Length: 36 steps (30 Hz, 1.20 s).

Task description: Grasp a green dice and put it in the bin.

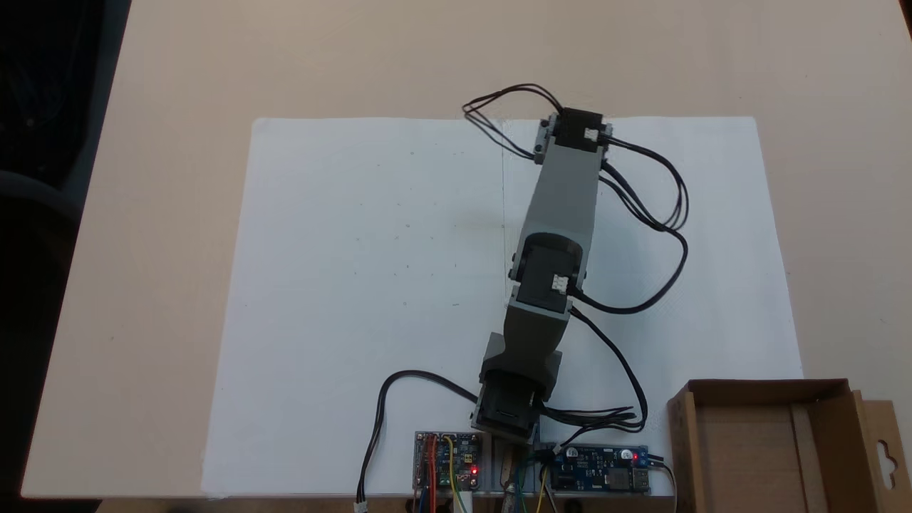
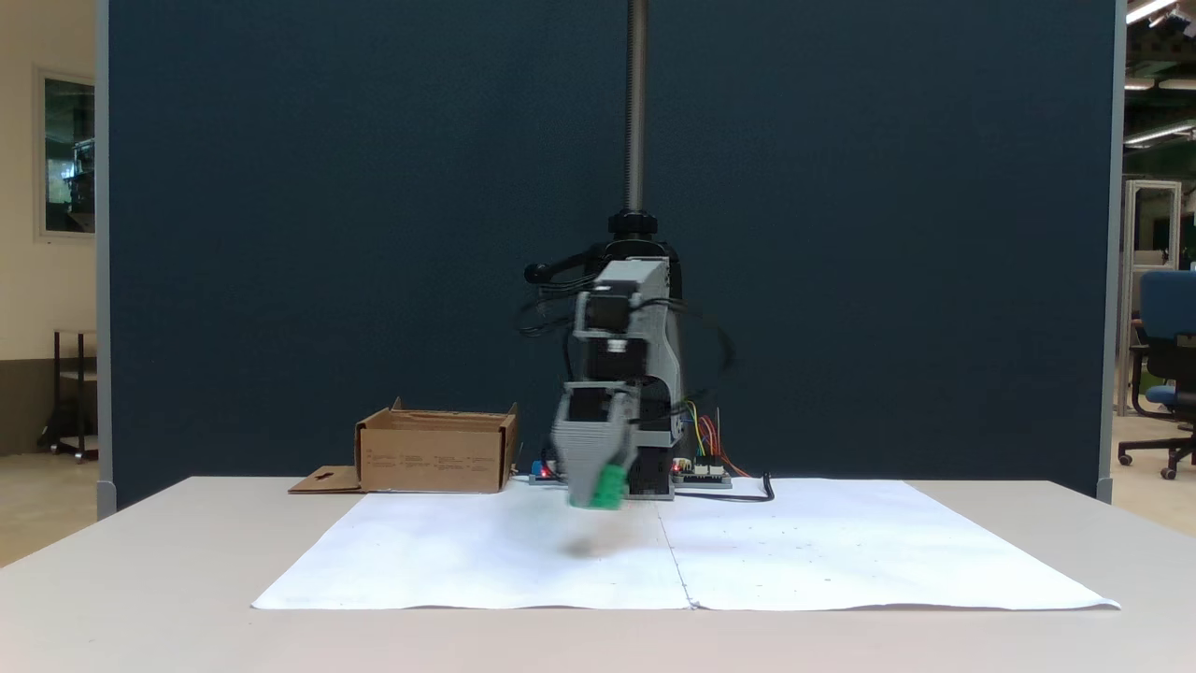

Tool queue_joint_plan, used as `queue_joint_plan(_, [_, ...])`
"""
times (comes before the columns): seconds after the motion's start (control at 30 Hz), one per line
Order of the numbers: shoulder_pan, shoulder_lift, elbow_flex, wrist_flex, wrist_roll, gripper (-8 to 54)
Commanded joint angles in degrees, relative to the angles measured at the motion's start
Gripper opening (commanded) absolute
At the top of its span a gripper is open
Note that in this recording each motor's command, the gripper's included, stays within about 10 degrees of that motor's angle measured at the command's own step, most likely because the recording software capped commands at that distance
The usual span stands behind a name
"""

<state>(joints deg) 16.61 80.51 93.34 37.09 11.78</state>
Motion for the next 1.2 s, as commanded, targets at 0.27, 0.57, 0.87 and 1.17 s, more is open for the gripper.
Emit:
queue_joint_plan(0.27, [22.85,12.48,-2.37,-12.66,-4.04,11.8])
queue_joint_plan(0.57, [41.40,14.77,-2.37,-19.25,-10.20,11.8])
queue_joint_plan(0.87, [59.06,13.45,-2.37,-22.41,-14.94,11.8])
queue_joint_plan(1.17, [75.76,13.18,-2.20,-22.15,-21.09,11.8])
